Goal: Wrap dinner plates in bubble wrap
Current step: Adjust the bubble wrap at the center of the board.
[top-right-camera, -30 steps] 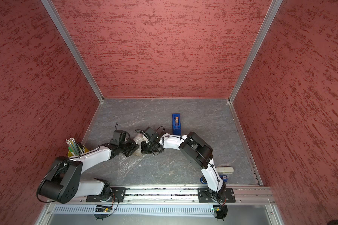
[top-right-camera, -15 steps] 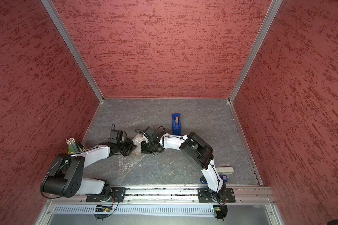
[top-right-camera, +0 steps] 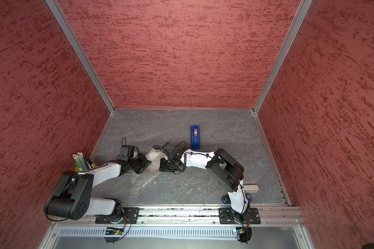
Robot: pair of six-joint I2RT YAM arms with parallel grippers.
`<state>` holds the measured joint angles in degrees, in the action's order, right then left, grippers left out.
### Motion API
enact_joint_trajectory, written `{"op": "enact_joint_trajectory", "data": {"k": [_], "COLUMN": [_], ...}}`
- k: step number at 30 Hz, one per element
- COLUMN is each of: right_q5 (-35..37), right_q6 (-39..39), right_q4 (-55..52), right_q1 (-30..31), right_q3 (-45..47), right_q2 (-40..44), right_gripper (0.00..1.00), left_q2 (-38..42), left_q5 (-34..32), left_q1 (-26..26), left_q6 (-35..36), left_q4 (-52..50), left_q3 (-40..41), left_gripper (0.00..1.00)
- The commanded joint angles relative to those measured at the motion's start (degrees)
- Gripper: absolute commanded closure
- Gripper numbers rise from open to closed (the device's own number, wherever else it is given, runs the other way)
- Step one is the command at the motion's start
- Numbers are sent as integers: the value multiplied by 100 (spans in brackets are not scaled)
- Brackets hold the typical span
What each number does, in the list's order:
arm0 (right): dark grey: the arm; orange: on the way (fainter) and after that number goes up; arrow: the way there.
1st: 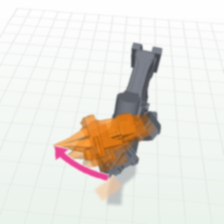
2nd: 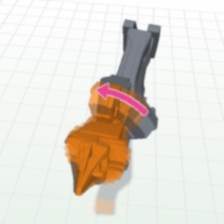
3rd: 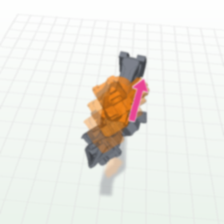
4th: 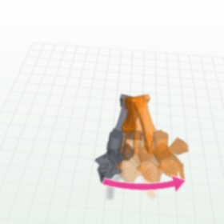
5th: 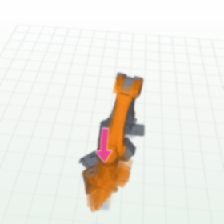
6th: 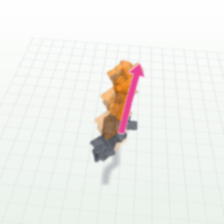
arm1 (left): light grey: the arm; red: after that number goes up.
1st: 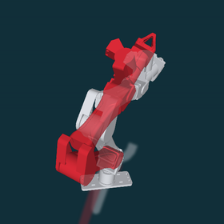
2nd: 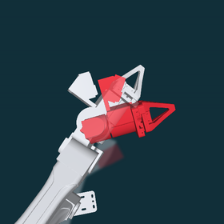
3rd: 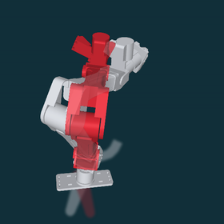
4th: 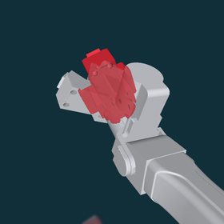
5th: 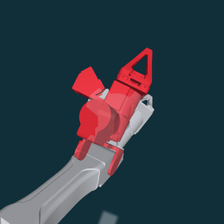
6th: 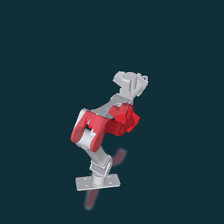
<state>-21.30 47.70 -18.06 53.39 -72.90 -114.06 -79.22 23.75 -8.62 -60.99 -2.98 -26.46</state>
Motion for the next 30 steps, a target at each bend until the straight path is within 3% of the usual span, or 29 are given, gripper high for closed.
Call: {"op": "enact_joint_trajectory", "data": {"k": [1,8,12,21,30], "right_q5": [-76,785,984,1499,918], "right_q6": [126,33,-362,-1404,-1360], "right_q4": [223,-300,-655,-1726,-1319], "right_q1": [34,-120,-272,-750,-470], "right_q3": [-86,-295,-892,-2530,-2290], "right_q2": [-204,-339,-652,-1235,-379], "right_gripper": [66,84,87,84,75], "left_q2": [-54,-89,-196,-258,-219], "left_q5": [-307,-472,-433,-398,-335], "left_q1": [73,111,86,37,-61], "left_q6": [114,206,151,-3,-159], "left_q4": [-655,-742,-635,-462,-389], "left_q3": [55,-102,-148,-57,29], "left_gripper": [98,98,98,98,98]}}
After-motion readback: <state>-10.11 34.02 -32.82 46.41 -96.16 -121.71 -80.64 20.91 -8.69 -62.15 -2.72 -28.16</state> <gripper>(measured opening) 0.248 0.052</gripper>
